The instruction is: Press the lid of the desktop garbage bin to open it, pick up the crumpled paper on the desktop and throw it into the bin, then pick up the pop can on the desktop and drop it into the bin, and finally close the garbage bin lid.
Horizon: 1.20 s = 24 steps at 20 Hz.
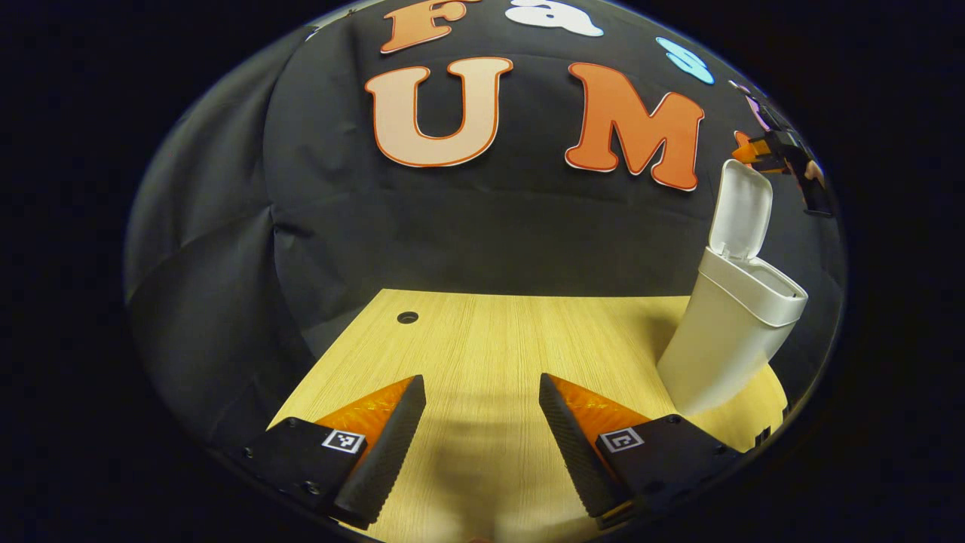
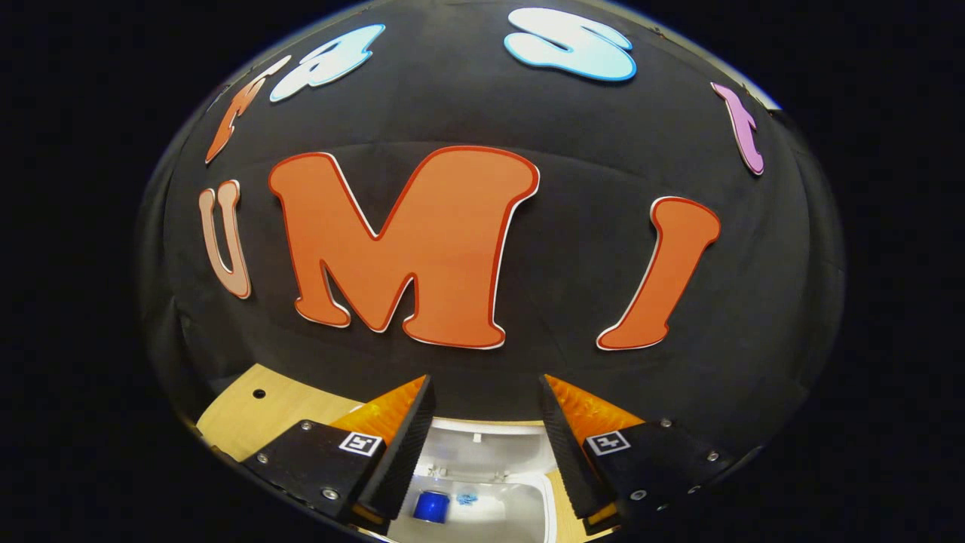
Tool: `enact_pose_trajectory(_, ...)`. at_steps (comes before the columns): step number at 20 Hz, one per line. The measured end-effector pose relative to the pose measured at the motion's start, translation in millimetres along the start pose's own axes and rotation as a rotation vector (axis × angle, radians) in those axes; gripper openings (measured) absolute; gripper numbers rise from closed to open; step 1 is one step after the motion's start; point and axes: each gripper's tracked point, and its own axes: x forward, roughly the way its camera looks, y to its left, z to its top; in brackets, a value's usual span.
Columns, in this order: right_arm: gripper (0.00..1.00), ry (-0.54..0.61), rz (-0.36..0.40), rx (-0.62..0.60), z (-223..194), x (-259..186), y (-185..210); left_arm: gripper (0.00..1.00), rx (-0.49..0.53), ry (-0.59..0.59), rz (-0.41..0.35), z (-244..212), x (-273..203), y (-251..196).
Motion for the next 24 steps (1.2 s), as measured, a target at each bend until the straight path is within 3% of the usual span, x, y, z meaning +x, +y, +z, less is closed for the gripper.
enact_pose_trajectory(8,0.83,0.040,0.036,0.019,-23.1,-37.0,2.5,0.98,0.020,-0.001,-0.042,1.9,0.2,-14.5)
enact_pose_trajectory(24,0.83,0.206,0.035,0.066,-140.1,-93.4,8.0,0.97,0.095,-0.016,-0.117,5.0,-2.5,-46.6)
